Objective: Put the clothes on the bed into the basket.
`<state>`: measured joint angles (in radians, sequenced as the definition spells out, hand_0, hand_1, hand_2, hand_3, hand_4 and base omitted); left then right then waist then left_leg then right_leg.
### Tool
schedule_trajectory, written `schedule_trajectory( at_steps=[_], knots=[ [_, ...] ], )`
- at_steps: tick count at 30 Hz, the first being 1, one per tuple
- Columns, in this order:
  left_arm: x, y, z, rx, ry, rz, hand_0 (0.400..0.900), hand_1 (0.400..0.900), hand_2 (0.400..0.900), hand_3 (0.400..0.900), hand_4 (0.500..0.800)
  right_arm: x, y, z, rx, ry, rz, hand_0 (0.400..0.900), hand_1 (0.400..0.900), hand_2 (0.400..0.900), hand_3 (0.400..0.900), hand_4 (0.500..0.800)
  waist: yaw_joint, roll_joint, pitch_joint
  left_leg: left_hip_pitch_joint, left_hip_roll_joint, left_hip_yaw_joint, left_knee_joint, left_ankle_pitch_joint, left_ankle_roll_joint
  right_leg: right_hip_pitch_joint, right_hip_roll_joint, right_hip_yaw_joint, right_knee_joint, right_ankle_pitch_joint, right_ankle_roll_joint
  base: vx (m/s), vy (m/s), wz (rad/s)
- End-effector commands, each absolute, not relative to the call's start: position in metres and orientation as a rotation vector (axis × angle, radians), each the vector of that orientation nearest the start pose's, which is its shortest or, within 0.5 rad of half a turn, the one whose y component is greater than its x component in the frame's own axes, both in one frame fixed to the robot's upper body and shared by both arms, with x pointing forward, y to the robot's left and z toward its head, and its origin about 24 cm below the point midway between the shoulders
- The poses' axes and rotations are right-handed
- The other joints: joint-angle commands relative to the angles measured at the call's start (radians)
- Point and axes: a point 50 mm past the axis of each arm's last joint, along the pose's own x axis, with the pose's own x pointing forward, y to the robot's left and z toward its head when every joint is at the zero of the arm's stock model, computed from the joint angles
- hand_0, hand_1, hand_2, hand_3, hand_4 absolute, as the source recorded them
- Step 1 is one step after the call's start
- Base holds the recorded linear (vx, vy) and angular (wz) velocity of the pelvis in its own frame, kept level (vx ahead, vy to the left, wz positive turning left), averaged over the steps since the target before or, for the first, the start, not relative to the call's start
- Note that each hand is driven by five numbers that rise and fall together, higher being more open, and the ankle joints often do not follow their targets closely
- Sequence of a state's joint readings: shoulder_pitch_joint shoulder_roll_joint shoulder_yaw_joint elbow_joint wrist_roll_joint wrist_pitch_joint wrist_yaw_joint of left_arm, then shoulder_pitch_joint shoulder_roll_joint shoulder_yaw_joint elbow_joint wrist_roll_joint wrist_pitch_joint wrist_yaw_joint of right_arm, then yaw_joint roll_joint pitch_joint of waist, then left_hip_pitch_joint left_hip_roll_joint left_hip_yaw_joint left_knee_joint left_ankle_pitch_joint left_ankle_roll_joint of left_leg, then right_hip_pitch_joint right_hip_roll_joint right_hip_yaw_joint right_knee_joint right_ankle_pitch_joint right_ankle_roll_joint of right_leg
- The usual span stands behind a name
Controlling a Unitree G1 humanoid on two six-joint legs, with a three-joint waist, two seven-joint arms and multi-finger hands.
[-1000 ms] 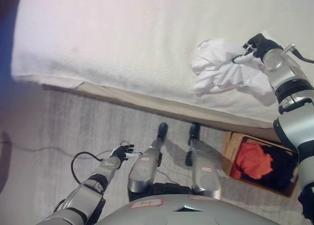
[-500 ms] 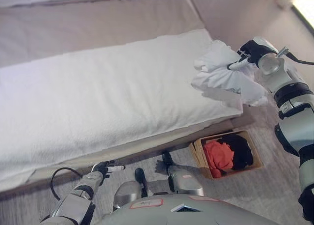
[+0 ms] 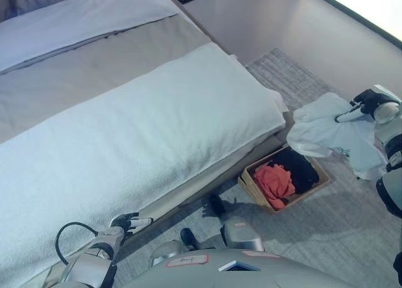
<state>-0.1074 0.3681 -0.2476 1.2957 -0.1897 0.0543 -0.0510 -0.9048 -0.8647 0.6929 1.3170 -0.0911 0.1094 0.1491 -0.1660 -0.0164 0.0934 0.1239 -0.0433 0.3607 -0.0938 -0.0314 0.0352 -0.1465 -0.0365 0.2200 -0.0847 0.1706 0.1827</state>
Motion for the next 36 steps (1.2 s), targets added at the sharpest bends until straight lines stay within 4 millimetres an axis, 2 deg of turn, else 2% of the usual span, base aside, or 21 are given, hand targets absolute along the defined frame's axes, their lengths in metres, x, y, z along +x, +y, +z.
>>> schedule_trajectory(
  at_steps=[1,9,10,11,16,17,36],
  knots=[
    [0.105,0.318,-0.13,0.425,1.283,0.167,0.9,0.9,0.9,0.9,0.8,0.324,-0.413,0.175,-1.179,0.653,-0.402,0.4,0.4,0.4,0.4,0.5,0.025,0.007,-0.026,0.005,-0.023,-0.06,0.158,-0.211,0.033,-0.024,-0.034,0.009,0.061,0.022,0.054,-0.01,-0.003,-0.07],
    [0.105,0.325,-0.127,0.434,1.278,0.187,0.9,0.9,0.9,0.9,0.8,0.315,-0.421,0.167,-1.157,0.684,-0.413,0.4,0.4,0.4,0.4,0.5,0.02,0.031,-0.021,0.007,-0.031,-0.061,0.15,-0.207,0.035,-0.032,-0.039,0.003,0.058,0.035,0.056,-0.01,-0.001,-0.06],
    [0.106,0.324,-0.127,0.433,1.276,0.186,0.9,0.9,0.9,0.9,0.8,0.313,-0.423,0.166,-1.15,0.687,-0.422,0.539,0.539,0.539,0.539,0.584,0.02,0.032,-0.02,0.007,-0.031,-0.065,0.149,-0.206,0.034,-0.032,-0.04,0.001,0.057,0.035,0.055,0.0,0.0,0.0],
    [0.108,0.324,-0.126,0.434,1.273,0.185,0.9,0.9,0.9,0.9,0.8,0.312,-0.424,0.164,-1.15,0.695,-0.419,0.9,0.9,0.9,0.9,0.8,0.021,0.034,-0.02,0.007,-0.031,-0.067,0.148,-0.205,0.034,-0.034,-0.041,-0.002,0.056,0.036,0.054,0.0,-0.016,0.06],
    [0.109,0.321,-0.127,0.432,1.271,0.178,0.9,0.9,0.9,0.9,0.8,0.31,-0.426,0.166,-1.153,0.698,-0.419,0.9,0.9,0.9,0.9,0.8,0.02,0.037,-0.022,0.007,-0.032,-0.077,0.142,-0.199,0.029,-0.032,-0.044,-0.005,0.053,0.037,0.047,-0.01,-0.034,0.06],
    [0.109,0.32,-0.128,0.43,1.271,0.177,0.9,0.9,0.9,0.9,0.8,0.31,-0.425,0.164,-1.154,0.698,-0.416,0.9,0.9,0.9,0.9,0.8,0.021,0.024,-0.021,-0.004,-0.035,-0.062,0.144,-0.174,0.023,-0.044,-0.046,0.003,0.057,0.054,0.041,-0.06,-0.09,-0.01],
    [0.109,0.31,-0.133,0.42,1.277,0.151,0.9,0.9,0.9,0.9,0.8,0.306,-0.426,0.153,-1.136,0.715,-0.4,0.9,0.9,0.9,0.9,0.8,0.042,0.018,-0.013,-0.012,-0.031,-0.088,0.134,-0.161,0.016,-0.041,-0.051,-0.018,0.059,0.044,0.029,-0.01,-0.012,0.03]
  ],
)
